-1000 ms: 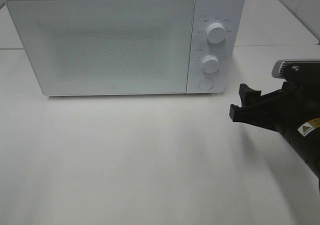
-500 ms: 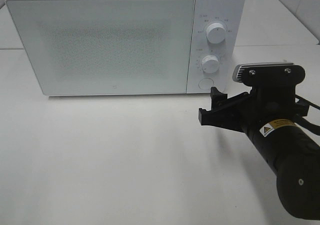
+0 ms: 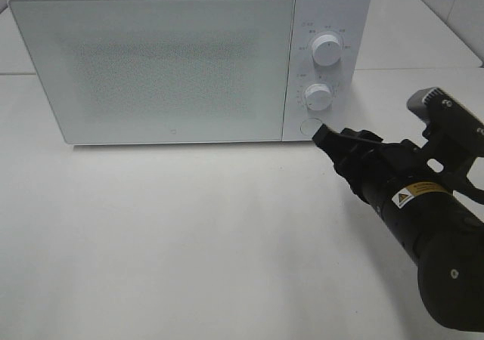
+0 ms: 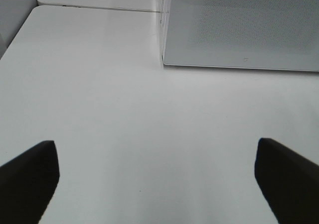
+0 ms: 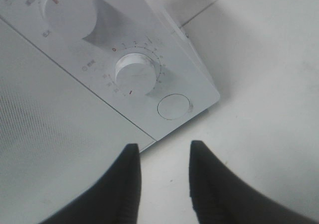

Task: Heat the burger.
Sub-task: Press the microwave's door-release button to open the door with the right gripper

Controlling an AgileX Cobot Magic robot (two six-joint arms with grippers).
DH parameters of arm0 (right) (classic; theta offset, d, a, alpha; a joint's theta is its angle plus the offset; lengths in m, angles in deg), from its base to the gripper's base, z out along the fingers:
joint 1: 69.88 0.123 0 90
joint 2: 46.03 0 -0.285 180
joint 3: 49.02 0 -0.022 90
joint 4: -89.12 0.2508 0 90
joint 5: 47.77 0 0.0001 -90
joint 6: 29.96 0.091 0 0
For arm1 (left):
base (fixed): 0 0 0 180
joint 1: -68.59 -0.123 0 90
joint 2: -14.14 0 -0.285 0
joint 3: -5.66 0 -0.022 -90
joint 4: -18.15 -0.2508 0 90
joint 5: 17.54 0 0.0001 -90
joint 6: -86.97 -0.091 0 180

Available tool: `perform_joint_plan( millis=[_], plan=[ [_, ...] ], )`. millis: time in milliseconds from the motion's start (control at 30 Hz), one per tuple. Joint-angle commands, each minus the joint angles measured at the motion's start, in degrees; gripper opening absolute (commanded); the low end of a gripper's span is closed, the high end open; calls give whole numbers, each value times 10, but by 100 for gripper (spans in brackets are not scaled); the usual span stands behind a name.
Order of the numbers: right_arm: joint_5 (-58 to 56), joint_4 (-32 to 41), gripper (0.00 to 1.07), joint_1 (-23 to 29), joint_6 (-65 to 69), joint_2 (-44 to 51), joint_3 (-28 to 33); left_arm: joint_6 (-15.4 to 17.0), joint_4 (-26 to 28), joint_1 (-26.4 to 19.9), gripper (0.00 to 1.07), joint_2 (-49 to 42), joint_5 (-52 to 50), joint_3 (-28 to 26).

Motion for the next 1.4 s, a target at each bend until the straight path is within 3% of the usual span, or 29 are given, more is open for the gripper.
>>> perform_joint_plan(
  millis=[33,67,133,400,833,1400],
  plan=[
    [-21,-1,14,1,146,-1,-4,-1,2,-2,100,-11,-6,1],
    [-21,-1,14,1,146,-1,-4,-1,2,-2,100,-11,-6,1],
    [-37,-3,1,1,257,-1,-5,-1,2,-2,100,-11,-6,1],
    [-40,-21,0,1,429,-2,-5,-1,2,-2,100,-11,-6,1],
    [-44,-21,0,-2,456,-62,-69,-1,2,-2,100,-11,-6,1],
    [-124,-65,0,-105,435,-136,-181,-1,2,-2,100,-11,-6,1]
  ],
)
